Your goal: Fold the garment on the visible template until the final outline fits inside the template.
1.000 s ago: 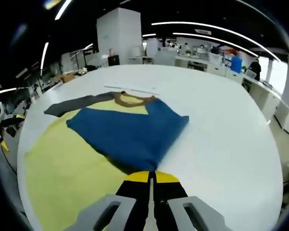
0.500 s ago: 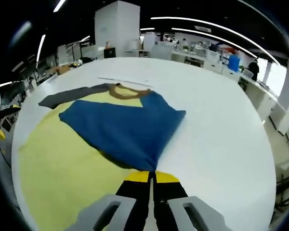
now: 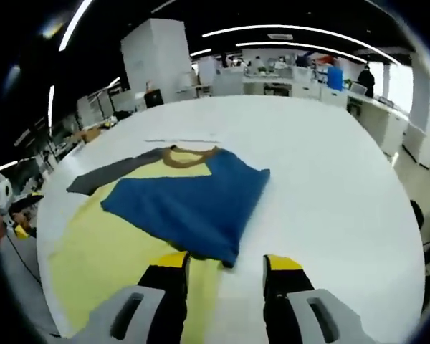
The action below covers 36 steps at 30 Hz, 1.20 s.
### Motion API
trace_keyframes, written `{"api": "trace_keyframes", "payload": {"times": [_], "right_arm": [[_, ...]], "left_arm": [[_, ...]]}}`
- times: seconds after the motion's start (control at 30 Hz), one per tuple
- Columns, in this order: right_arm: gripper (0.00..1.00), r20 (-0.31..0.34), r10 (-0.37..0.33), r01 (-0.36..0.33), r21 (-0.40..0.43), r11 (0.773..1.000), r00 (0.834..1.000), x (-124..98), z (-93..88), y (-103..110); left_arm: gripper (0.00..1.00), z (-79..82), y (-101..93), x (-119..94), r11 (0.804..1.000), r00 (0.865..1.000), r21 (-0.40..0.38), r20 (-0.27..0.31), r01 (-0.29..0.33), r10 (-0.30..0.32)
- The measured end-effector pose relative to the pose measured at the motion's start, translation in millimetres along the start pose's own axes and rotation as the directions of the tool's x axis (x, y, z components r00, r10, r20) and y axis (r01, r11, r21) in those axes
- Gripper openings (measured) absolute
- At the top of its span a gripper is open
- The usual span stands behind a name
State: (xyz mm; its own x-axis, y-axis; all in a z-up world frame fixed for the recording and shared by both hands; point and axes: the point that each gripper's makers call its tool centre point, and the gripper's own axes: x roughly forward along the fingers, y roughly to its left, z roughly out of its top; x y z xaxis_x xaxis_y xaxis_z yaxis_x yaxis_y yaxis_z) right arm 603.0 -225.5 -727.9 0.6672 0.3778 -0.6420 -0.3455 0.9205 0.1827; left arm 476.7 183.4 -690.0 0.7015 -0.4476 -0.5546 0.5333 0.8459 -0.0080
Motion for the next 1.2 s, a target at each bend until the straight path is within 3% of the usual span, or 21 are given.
{"api": "trace_keyframes", "payload": {"times": [0.17, 0.3, 0.43, 0.7, 0.9, 1.03, 1.1, 1.2], "right_arm": [[0.65, 0.048, 0.096, -0.093, -0.056, 0.994, 0.994, -14.9, 15.1, 25.0], [0.78, 0.071, 0.188, -0.182, -0.077, 0.98, 0.98, -34.3, 23.2, 58.2], [0.89, 0.073, 0.294, -0.285, -0.106, 0.953, 0.953, -54.0, 25.3, 92.2], [0.99, 0.078, 0.383, -0.356, -0.233, 0.905, 0.921, -87.9, 25.6, 134.3], [0.99, 0.069, 0.382, -0.35, -0.278, 0.895, 0.922, -99.6, 19.7, 144.5], [0.99, 0.048, 0.356, -0.325, -0.313, 0.892, 0.933, -101.1, 11.9, 146.7], [0.99, 0.03, 0.34, -0.309, -0.342, 0.887, 0.94, -101.0, 7.1, 146.5], [0.98, 0.021, 0.331, -0.303, -0.345, 0.888, 0.944, -100.5, 3.2, 146.2]], "left_arm": [[0.99, 9.1, 0.0, 1.2, 1.0, 1.0, -0.003, 0.026, 0.013, -0.013], [0.99, 13.5, 1.3, 2.1, 1.0, 0.999, -0.01, 0.038, 0.014, -0.014], [0.99, 14.8, 6.8, 2.3, 1.0, 0.999, -0.023, 0.04, 0.005, -0.004], [0.98, 16.5, 31.5, 2.5, 0.995, 0.996, -0.084, 0.058, -0.062, 0.067], [0.97, 16.3, 57.6, 3.6, 0.983, 0.987, -0.122, 0.066, -0.138, 0.147], [0.95, 14.0, 82.4, 2.5, 0.964, 0.971, -0.151, 0.068, -0.218, 0.23], [0.89, 11.6, 98.8, 0.0, 0.936, 0.951, -0.206, 0.064, -0.285, 0.303], [0.83, 8.8, 119.3, -4.1, 0.91, 0.92, -0.182, 0.056, -0.373, 0.389]]}}
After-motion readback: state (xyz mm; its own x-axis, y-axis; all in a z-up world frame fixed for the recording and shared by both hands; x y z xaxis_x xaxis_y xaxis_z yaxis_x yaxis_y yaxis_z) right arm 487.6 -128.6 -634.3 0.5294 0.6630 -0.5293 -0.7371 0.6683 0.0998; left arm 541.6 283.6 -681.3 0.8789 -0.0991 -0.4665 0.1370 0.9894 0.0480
